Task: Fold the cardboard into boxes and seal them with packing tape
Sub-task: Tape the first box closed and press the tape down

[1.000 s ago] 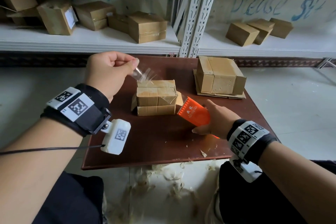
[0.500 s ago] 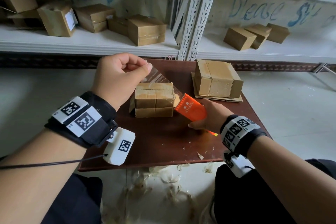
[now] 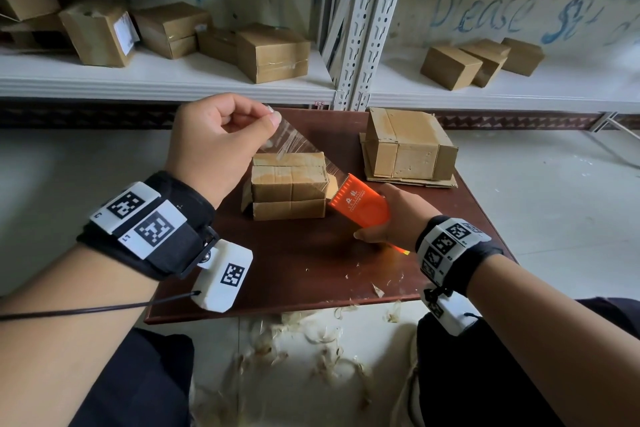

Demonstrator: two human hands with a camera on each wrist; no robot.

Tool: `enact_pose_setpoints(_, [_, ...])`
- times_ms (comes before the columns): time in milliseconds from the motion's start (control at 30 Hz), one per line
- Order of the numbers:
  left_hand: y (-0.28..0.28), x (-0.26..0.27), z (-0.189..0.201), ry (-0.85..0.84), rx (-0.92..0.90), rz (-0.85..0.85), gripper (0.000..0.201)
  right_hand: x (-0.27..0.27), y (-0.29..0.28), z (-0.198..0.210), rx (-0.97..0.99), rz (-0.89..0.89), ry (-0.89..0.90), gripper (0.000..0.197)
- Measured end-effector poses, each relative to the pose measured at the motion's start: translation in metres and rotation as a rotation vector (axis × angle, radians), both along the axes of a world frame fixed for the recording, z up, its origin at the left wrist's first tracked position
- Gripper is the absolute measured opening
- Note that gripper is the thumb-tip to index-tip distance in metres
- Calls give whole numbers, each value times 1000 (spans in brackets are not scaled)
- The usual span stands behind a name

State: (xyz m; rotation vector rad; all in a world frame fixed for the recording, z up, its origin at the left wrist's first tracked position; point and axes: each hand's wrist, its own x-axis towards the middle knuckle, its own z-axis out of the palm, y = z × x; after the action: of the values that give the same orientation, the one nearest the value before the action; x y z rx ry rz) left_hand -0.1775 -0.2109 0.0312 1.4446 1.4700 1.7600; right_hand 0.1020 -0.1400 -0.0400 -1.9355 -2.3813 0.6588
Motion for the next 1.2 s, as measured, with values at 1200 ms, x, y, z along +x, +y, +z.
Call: enact_pose_setpoints(1200, [-6,-1,1,144,65,11,5,-4,0,6,-11,-24,-24,101])
